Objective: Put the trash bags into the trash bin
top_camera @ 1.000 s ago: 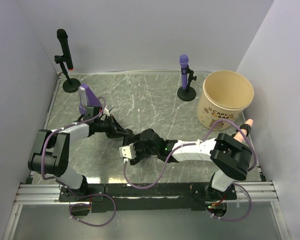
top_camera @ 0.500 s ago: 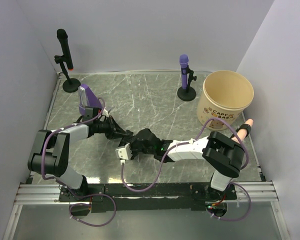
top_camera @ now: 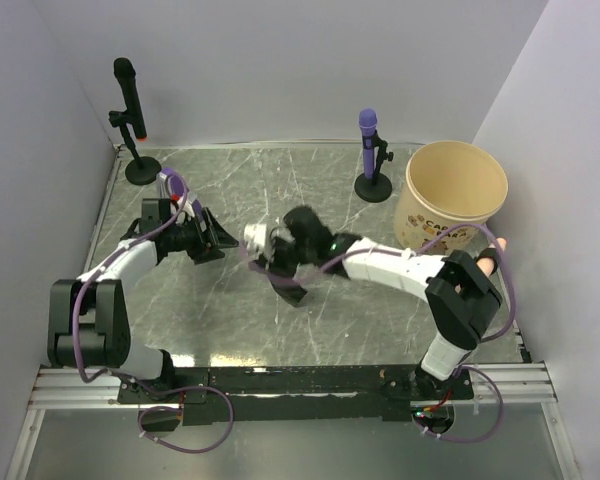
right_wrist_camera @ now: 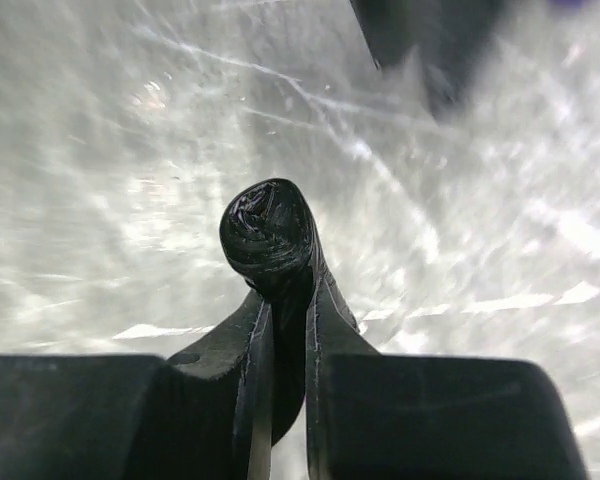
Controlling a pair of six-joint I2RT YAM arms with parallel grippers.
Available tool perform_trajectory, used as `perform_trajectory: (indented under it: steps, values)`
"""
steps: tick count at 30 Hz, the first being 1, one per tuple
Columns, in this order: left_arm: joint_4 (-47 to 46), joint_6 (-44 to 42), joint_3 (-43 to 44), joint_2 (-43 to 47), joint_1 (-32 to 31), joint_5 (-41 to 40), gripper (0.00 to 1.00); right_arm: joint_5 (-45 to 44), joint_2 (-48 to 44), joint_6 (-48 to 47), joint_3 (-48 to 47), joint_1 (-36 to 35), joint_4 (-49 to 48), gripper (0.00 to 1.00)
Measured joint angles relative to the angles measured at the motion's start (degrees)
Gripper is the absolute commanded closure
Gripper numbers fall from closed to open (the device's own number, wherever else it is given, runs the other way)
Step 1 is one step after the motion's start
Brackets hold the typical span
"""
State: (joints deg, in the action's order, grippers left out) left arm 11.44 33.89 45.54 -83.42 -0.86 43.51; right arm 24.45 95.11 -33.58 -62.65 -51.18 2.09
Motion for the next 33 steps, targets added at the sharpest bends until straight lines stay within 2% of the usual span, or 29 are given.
perform_trajectory:
  steps: [2, 6, 9, 11, 17, 24, 26, 28, 31, 33]
  values:
    - [1.1, -3.3, 0.5, 1.5, 0.3, -1.0, 0.22, 6.2, 0.7, 6.7, -3.6, 4.2, 5.0, 1.0]
    - [-0.1, -5.3, -3.2, 7.6, 0.1, -1.2, 0.22, 16.5, 3.6, 18.9, -6.0, 9.9, 7.2, 1.0]
    - [-4.0, -6.4, -9.0, 13.3, -1.2, -0.8, 0.21, 21.3, 6.7, 25.2, -6.0, 10.6, 7.8, 1.0]
    - [-5.1, -8.3, -10.3, 14.0, -3.9, -0.8, 0.22, 25.1, 9.8, 30.2, -6.0, 10.7, 7.2, 1.0]
    - [-12.2, -10.8, -10.4, 7.8, -11.1, -0.7, 0.25, 34.4, 16.5, 40.5, -6.5, 11.3, 3.5, 1.0]
    - [-21.8, -9.7, -10.1, 0.3, -11.6, 3.8, 0.46, 38.7, 19.3, 49.5, -6.8, 12.9, -2.0, 1.0]
    - [-24.6, -8.4, -9.8, -1.9, -11.6, 6.3, 0.48, 38.8, 19.6, 50.9, -6.8, 13.3, -2.3, 1.0]
    - [-27.3, -6.9, -9.8, -3.7, -11.6, 8.1, 0.46, 38.9, 20.0, 52.2, -6.8, 13.6, -2.5, 1.0]
    - [-29.7, -5.3, -9.8, -5.4, -11.5, 8.8, 0.35, 39.8, 21.1, 54.0, -6.8, 14.1, -4.0, 1.0]
    - [-30.5, -4.5, -9.8, -6.1, -11.6, 9.0, 0.32, 40.7, 22.2, 55.3, -7.4, 14.4, -5.1, 1.0]
